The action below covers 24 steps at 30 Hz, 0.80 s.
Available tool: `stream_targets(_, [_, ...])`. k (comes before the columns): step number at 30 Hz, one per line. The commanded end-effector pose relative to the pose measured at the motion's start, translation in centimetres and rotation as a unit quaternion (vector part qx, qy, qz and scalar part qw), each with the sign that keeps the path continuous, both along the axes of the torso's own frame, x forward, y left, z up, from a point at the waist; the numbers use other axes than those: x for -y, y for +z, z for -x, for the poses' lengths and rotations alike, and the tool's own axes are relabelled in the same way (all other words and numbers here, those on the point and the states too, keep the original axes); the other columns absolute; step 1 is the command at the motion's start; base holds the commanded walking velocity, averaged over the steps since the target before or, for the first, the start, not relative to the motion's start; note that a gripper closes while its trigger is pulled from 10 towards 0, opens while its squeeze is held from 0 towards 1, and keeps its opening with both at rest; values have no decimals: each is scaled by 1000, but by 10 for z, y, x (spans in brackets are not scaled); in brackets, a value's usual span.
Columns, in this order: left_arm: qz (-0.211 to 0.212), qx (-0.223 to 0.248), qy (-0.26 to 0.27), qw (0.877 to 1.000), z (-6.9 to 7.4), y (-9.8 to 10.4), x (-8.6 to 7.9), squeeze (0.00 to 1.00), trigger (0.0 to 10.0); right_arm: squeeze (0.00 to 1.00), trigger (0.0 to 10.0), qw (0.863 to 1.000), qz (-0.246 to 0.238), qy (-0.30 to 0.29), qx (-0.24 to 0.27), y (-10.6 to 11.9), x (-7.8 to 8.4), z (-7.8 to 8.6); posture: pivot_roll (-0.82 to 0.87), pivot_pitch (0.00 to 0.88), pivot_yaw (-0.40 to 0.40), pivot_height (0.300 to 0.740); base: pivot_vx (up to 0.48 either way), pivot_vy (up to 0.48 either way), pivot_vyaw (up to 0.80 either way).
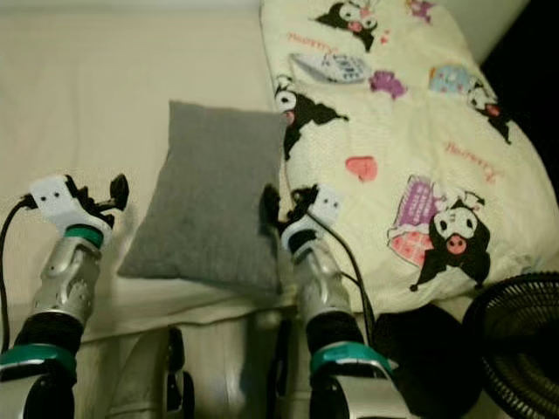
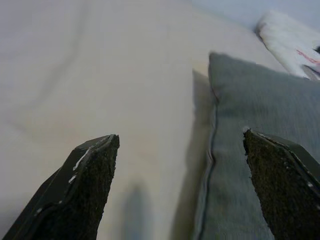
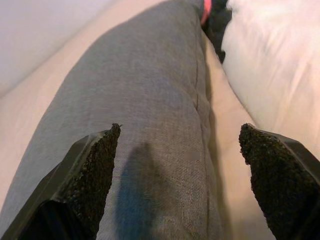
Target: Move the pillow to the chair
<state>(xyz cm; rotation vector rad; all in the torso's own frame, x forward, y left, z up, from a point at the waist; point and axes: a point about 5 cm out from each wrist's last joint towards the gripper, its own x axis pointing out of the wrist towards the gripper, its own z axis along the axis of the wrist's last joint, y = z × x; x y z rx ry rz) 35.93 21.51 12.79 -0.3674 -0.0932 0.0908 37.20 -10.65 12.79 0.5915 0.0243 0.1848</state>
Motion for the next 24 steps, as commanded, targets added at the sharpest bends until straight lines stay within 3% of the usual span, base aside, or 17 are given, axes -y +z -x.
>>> stream_targets(1, [30, -29, -21, 999, 6, -20, 3, 1000, 10000, 1000, 10000, 999, -26, 2, -29, -12, -2, 3, -31, 349, -23, 611, 0, 0, 0])
stream_targets(7, [73, -38, -63, 995, 9, -33, 16, 1000, 10000, 1000, 10000, 999, -35, 19, -35, -18, -9, 7, -45, 360, -25, 611, 0, 0, 0])
stream_targets(11, [116, -54, -68, 989, 9, -44, 23, 1000, 10000, 1000, 10000, 997, -42, 40, -44, -26, -17, 12, -62, 358, -26, 611, 0, 0, 0])
stream_targets(14, [124, -61, -70, 988, 10, -47, 25, 1000, 10000, 1000, 10000, 997, -44, 47, -46, -28, -20, 14, -65, 359, -26, 611, 0, 0, 0])
stream_targets(15, [154, -67, -80, 983, 10, -51, 30, 1000, 10000, 1000, 10000, 994, -49, 83, -48, -30, -32, 19, -81, 363, -24, 611, 0, 0, 0])
stream_targets(19, [175, -70, -94, 978, 9, -52, 37, 1000, 10000, 1000, 10000, 987, -44, 146, -50, -33, -51, 27, -90, 362, -22, 611, 0, 0, 0])
stream_targets(24, [208, -71, -126, 967, 9, -54, 46, 1000, 10000, 1000, 10000, 979, -42, 190, -61, -39, -63, 35, -96, 365, -23, 611, 0, 0, 0])
